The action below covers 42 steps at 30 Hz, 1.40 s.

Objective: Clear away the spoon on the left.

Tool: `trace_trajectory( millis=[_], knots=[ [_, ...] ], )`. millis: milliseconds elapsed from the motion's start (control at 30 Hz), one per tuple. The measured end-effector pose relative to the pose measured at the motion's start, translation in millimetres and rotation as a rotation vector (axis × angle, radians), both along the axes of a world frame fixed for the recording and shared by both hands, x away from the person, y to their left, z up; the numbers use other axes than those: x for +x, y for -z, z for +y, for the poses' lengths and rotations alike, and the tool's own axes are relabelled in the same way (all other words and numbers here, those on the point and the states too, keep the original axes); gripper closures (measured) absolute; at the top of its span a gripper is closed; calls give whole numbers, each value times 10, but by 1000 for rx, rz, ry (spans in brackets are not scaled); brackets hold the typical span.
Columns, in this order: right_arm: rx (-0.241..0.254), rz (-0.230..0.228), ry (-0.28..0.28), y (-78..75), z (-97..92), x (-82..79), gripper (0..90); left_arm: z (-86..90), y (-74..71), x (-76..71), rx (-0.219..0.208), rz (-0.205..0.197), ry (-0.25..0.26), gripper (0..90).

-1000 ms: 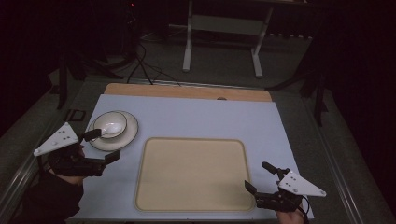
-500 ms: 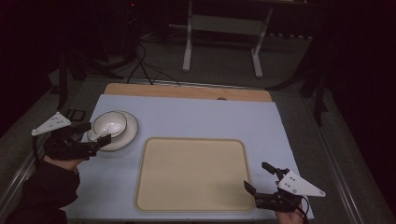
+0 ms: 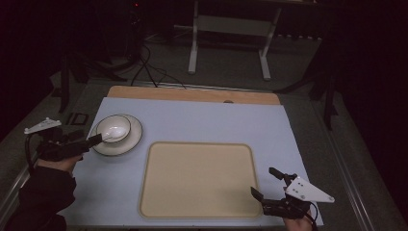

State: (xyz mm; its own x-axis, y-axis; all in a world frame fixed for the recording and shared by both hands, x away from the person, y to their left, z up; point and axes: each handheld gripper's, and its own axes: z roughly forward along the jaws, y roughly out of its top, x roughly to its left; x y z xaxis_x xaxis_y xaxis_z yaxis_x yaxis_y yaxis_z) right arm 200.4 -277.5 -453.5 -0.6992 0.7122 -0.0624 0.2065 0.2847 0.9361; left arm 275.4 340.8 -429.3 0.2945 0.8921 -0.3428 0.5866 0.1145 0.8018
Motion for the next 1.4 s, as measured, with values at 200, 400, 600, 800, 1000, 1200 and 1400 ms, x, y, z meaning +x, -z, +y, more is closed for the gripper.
trace_trajectory(
  millis=[200, 400, 600, 800, 1000, 1200, 1400],
  knots=[
    [-1, 1, -2, 5, 5, 5, 135, 77, 119, 57, -30, 66, -21, 206],
    [-1, 5, -2, 8, 8, 8, 135, 149, 246, 126, -54, 121, -56, 259],
    [-2, 5, -3, 9, 8, 8, 137, 198, 355, 175, -86, 165, -67, 334],
    [-2, 6, -3, 11, 9, 10, 138, 228, 461, 256, -127, 212, -59, 414],
    [-2, 10, -3, 14, 8, 13, 139, 236, 526, 337, -162, 243, -65, 457],
    [-1, 11, -2, 14, 5, 13, 139, 239, 568, 390, -169, 257, -71, 523],
    [-1, 15, -1, 18, 1, 18, 139, 237, 640, 445, -192, 267, -59, 591]
  ],
)
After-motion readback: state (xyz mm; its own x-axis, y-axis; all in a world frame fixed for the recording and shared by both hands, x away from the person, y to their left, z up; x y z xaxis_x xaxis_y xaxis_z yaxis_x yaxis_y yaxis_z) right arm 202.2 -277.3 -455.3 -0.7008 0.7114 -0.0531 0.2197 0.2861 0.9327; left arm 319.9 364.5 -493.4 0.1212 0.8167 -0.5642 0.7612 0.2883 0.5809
